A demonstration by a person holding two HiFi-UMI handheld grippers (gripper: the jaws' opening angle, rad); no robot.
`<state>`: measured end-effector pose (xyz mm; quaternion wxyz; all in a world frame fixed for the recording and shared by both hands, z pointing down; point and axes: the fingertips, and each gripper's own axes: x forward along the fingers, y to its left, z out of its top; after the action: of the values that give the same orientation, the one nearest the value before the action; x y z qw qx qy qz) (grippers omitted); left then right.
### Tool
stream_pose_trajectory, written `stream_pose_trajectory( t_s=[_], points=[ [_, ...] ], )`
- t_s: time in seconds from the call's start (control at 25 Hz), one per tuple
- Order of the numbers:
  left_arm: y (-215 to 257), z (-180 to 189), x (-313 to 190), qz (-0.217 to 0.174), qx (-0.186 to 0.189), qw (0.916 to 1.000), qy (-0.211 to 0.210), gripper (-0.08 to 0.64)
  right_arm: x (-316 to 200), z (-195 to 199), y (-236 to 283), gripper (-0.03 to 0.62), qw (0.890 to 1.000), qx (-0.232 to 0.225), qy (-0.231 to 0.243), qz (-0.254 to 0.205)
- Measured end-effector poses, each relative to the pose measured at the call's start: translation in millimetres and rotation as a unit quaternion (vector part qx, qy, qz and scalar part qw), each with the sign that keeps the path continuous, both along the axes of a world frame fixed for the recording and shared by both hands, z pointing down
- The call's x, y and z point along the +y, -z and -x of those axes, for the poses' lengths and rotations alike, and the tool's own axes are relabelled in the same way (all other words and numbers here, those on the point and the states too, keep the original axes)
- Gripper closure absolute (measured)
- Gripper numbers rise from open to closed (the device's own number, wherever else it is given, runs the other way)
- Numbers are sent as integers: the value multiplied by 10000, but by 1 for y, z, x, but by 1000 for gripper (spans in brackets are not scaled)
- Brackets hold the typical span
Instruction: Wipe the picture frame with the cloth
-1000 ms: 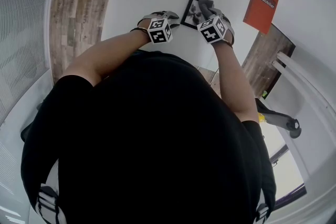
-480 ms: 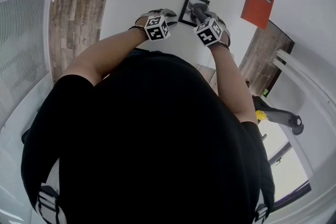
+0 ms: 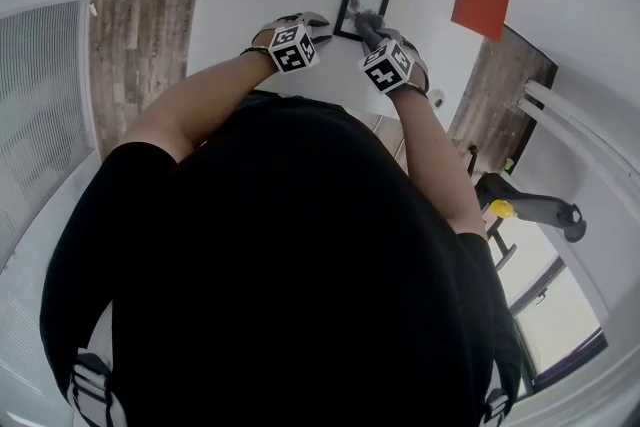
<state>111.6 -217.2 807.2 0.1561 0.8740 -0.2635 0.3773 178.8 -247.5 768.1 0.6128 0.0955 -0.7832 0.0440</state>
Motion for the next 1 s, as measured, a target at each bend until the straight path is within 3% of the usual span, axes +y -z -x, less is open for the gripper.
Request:
stream_pose_trajectory(
  t_s=[0.72, 1.0],
  points=[
    [-1, 1, -1, 46, -51, 9999, 84, 437, 26, -13, 3, 483, 9999, -46, -63, -85],
    [-2, 1, -1, 158, -121, 9997, 163, 437, 18, -14, 20, 483, 9961, -562, -668, -156]
  ],
)
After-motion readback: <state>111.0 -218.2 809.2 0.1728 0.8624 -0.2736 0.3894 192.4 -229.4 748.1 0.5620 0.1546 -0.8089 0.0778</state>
